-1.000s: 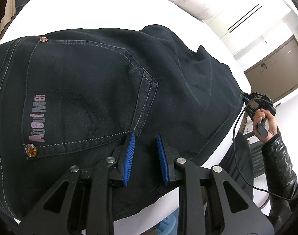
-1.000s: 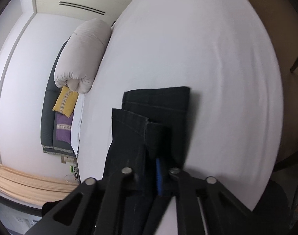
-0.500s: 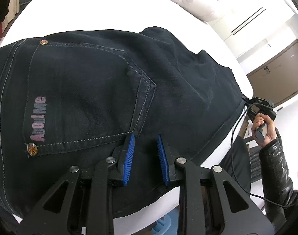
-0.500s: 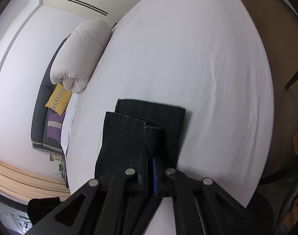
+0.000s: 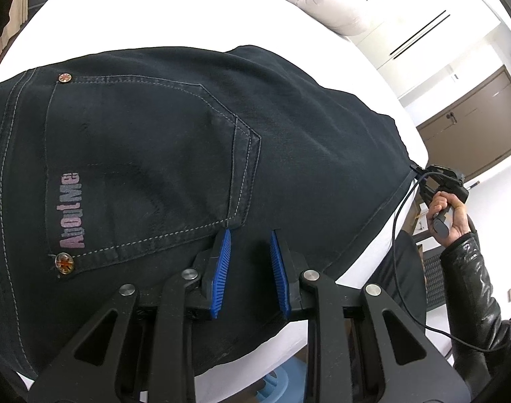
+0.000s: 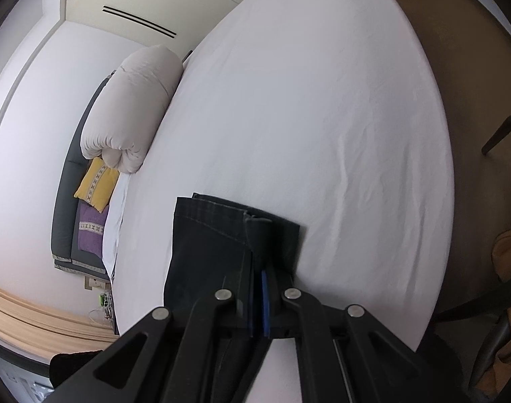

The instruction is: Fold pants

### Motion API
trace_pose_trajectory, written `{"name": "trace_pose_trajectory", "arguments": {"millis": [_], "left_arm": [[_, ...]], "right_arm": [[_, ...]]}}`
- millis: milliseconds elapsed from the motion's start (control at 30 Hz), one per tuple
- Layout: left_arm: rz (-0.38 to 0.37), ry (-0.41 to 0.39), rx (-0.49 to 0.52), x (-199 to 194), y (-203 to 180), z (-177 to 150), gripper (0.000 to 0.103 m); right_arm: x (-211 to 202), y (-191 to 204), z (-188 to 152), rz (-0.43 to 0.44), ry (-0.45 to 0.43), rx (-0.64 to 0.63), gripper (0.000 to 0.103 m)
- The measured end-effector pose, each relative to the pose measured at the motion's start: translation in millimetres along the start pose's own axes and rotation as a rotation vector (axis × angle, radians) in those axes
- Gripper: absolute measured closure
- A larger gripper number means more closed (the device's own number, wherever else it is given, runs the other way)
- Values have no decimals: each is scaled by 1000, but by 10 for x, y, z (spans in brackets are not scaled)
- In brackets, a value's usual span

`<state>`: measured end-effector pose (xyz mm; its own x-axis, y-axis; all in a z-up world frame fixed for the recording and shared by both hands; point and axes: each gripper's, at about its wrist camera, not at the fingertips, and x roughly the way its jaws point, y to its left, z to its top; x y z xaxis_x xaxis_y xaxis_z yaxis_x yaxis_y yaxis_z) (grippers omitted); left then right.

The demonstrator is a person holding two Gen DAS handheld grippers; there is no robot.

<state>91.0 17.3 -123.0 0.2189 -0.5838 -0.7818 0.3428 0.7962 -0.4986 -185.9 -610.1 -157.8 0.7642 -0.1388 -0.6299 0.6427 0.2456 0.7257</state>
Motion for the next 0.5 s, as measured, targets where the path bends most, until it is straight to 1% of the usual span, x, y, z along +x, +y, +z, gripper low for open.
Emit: {"name": "trace_pose_trajectory", "arguments": {"millis": [100, 367, 400, 467, 500], "left_arm": [[-7, -1, 0, -16, 15, -4, 79], [-22, -15, -7, -109, 57, -6, 79], [-22, -18, -7, -118, 61, -9, 79], [-21, -26, -3, -139, 61, -17, 79], [-22, -33, 0, -158, 74, -29, 79]], "right_arm": [[32, -58, 19, 9, 8, 15, 100], [66, -92, 28, 22, 20, -5, 100], [72, -102, 28, 29, 24, -20, 102], [33, -187, 50, 97, 44, -9, 101], [9, -216, 55, 114, 50, 1, 98]]}}
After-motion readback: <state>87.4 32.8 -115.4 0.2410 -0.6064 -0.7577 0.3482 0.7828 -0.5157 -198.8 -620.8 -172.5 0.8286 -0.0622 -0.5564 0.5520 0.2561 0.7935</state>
